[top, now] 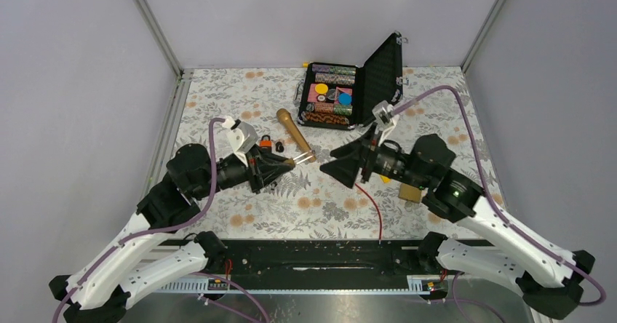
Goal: Lock with the key
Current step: Pick up the lock from the center of the board, then lock the lock.
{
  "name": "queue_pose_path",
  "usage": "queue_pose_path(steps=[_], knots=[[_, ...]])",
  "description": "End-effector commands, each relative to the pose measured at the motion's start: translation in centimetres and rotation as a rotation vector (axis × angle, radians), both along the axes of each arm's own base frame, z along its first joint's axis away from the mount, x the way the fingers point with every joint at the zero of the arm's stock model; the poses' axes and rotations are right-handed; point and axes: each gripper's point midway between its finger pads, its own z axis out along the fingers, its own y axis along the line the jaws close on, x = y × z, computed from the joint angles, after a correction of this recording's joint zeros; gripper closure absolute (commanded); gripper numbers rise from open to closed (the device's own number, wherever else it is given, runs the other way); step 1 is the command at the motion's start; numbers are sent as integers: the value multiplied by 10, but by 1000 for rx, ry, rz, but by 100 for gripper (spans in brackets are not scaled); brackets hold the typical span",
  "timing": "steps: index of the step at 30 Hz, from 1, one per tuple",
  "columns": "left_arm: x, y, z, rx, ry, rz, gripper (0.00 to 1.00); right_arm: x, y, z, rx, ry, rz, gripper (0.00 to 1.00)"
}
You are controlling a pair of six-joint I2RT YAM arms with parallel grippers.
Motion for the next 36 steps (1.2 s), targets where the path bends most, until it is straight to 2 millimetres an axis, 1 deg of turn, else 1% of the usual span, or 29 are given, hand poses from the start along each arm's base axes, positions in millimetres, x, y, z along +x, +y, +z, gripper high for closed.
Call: queue_pose_path(steps=[1,3,6,9,12,17,19,21,24,26,28,32,34,36], knots=[[-45,-14,39,-63,-96,-276,100,-43,-17,15,-79,-221,194,27],[-56,-16,45,-73,-89,-337,100,-56,-21,22,-65,-258,247,31],[-67,-18,52,-106,-86,-396,100,-65,-24,22,-73,-299,295,31],[-77,-21,58,-143,-92,-455,100,-62,-25,19,-107,-317,287,32],[-85,-22,61,-152,-89,-512,100,-63,-24,23,-110,-347,302,39],[-88,-22,66,-167,-94,-526,100,-74,-21,33,-63,-389,369,42],[-91,-23,68,-179,-96,-541,100,-77,-19,37,-45,-396,388,47],[-90,-24,69,-189,-91,-544,100,-81,-17,43,-22,-402,412,49],[-90,-27,71,-194,-73,-552,100,-87,-16,52,15,-413,441,50],[-88,-29,70,-191,-61,-552,100,-88,-16,54,25,-417,447,50],[-87,-30,69,-196,-53,-551,100,-91,-16,56,33,-417,460,54],[-87,-31,69,-200,-51,-553,100,-91,-15,57,35,-412,462,53],[-87,-31,69,-202,-51,-552,100,-90,-14,65,56,-438,459,53],[-87,-31,69,-203,-48,-552,100,-90,-14,65,58,-440,460,56]])
